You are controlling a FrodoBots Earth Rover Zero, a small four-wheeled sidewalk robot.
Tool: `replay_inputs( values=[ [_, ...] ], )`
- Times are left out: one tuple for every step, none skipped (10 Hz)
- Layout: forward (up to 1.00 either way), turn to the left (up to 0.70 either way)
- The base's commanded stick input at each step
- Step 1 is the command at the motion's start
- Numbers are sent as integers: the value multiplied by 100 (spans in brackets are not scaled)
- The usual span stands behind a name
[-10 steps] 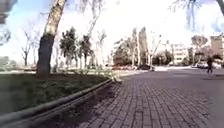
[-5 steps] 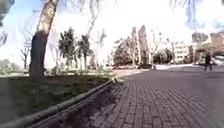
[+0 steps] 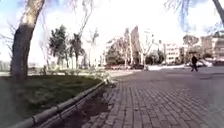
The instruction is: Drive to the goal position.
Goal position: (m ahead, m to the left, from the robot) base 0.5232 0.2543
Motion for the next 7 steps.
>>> replay_inputs(
  values=[
    [0,-70],
    [0,-70],
    [0,-70],
    [0,-70],
    [0,-70],
    [0,-70],
    [0,-53]
  ],
)
